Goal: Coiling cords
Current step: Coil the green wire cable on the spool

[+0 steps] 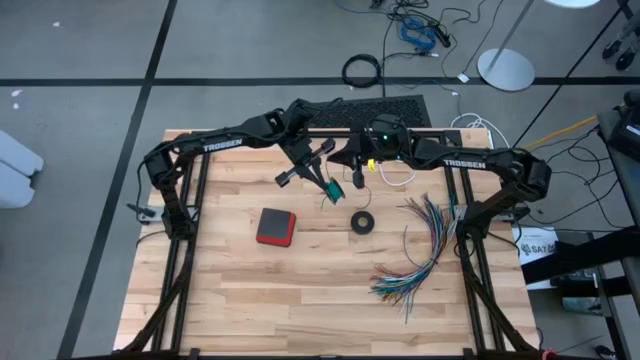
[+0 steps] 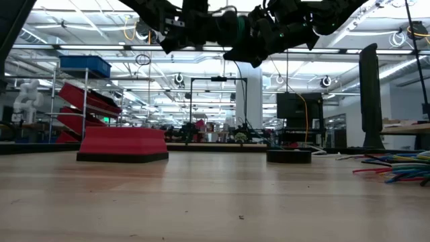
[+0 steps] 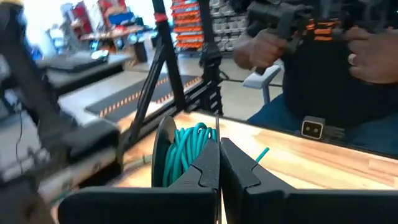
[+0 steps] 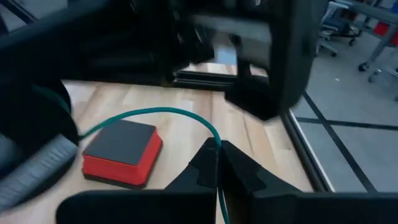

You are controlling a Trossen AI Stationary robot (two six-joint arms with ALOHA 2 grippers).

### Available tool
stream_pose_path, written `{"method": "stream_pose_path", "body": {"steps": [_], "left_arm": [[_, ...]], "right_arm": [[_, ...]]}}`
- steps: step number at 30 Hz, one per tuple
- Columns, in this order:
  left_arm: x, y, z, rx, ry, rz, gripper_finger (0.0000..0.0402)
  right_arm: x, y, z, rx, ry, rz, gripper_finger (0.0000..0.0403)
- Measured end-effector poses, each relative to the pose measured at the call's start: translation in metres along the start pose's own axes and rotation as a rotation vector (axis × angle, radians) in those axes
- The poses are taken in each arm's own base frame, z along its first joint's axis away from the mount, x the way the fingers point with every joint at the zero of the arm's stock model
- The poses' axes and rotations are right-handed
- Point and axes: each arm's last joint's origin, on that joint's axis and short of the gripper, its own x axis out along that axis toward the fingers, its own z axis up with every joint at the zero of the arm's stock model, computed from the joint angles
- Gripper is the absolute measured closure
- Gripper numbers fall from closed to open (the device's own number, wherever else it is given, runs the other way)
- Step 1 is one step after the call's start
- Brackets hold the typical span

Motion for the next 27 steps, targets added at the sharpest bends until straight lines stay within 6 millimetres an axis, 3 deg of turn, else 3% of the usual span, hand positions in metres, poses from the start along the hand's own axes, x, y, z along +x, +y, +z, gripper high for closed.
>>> {"method": "stream_pose_path", "body": {"steps": [6,18,27], "left_arm": [[-0.012,0.002,-0.014,-0.101,0.078,0.069,0.0401],[-0.034,0.006,-0.023,-0.192,0.241,0.231,0.0401],[-0.046,0.01,-0.027,-0.204,0.342,0.345,0.0401]], "right_arm": [[0.0,0.0,0.0,0.003,0.007,-0.025,0.0403],[0.001,0.008,-0.002,-0.085,0.099,-0.155,0.0403],[-0.014,0.014,0.004,-0.143,0.205,-0.314,0.0403]]}}
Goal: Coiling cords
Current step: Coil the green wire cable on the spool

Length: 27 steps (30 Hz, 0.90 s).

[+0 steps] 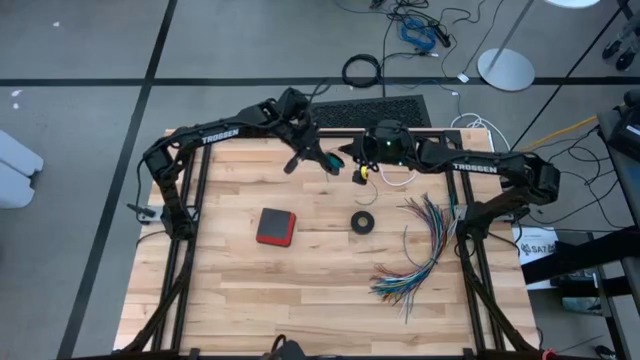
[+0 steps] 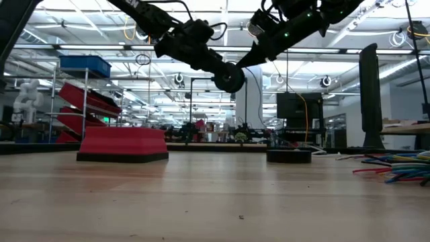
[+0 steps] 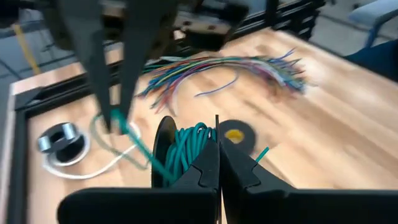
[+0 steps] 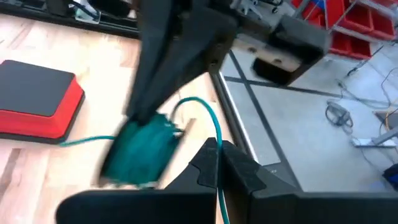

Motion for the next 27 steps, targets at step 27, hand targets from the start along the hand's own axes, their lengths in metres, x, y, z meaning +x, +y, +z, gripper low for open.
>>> {"method": "stream_pose_path", "body": {"steps": [27], "left_arm": [[-0.013,-0.004,0.023,0.105,0.029,0.118,0.0401]], "right_arm": [[-0.017,0.023,0.007,-0.018,0.121,-0.136,0.0402]]}}
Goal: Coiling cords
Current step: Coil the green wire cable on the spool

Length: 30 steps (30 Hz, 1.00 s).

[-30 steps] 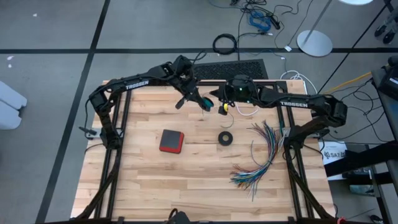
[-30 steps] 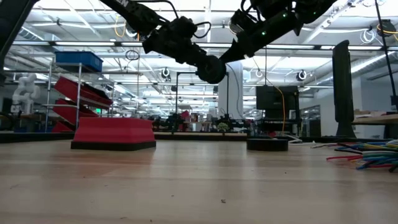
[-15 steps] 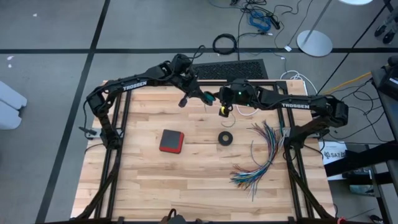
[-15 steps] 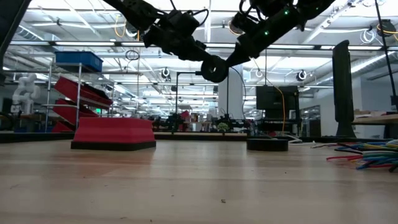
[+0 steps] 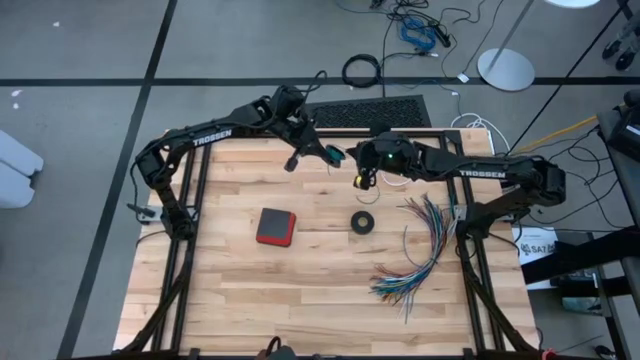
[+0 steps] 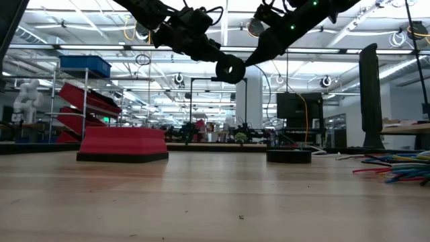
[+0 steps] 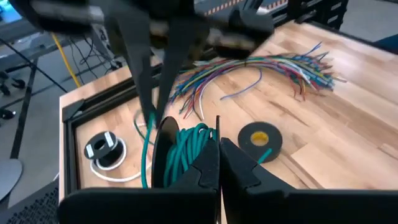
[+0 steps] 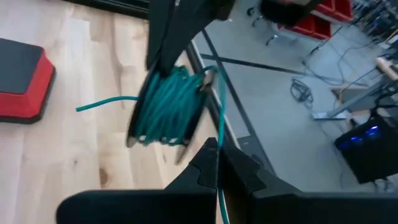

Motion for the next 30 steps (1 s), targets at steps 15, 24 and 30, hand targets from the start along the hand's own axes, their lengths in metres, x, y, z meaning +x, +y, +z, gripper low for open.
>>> {"method": "stream_pose_path", "body": {"steps": [15,24,30], "left_arm": [[0.008,-0.005,0.005,0.002,-0.045,-0.058,0.0401],[0.016,-0.008,0.007,0.014,0.054,0.017,0.0401],[0.004,0.0,0.002,0.004,0.059,0.055,0.0401]], "right_arm": [[-0.01,-0.002,0.013,-0.026,-0.11,-0.036,0.0402],[-0.011,0.004,0.015,-0.031,-0.129,0.02,0.0402],[-0.016,0.016,0.015,-0.049,-0.087,-0.001,0.0403]]}}
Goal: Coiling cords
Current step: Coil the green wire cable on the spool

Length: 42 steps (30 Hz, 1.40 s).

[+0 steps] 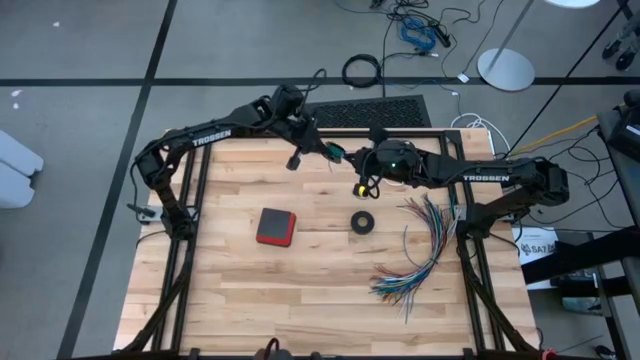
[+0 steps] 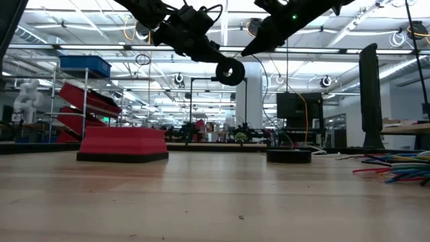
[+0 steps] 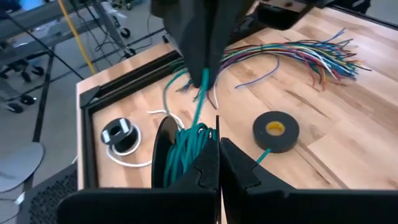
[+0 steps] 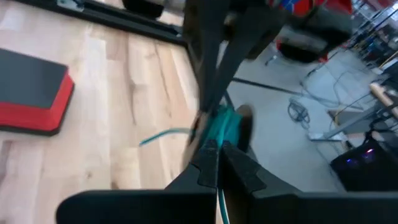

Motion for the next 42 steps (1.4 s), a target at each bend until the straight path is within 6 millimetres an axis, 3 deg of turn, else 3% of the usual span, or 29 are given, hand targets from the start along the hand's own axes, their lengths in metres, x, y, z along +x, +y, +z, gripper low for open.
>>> {"method": "stream_pose_path", "body": {"steps": [10,21,29,42], "left_arm": [[-0.017,0.001,0.018,0.124,-0.105,0.013,0.0401],[-0.03,0.001,0.023,0.197,-0.361,-0.176,0.0401],[-0.044,0.003,0.02,0.224,-0.522,-0.295,0.0401],[-0.041,-0.002,0.025,0.242,-0.598,-0.373,0.0401]], "right_arm": [[0.0,0.001,-0.002,0.051,-0.001,0.072,0.0403],[0.005,-0.01,-0.008,0.058,-0.095,0.351,0.0379],[0.009,-0.008,-0.025,0.067,-0.19,0.527,0.038],[0.009,-0.01,-0.025,0.077,-0.336,0.624,0.038]]}}
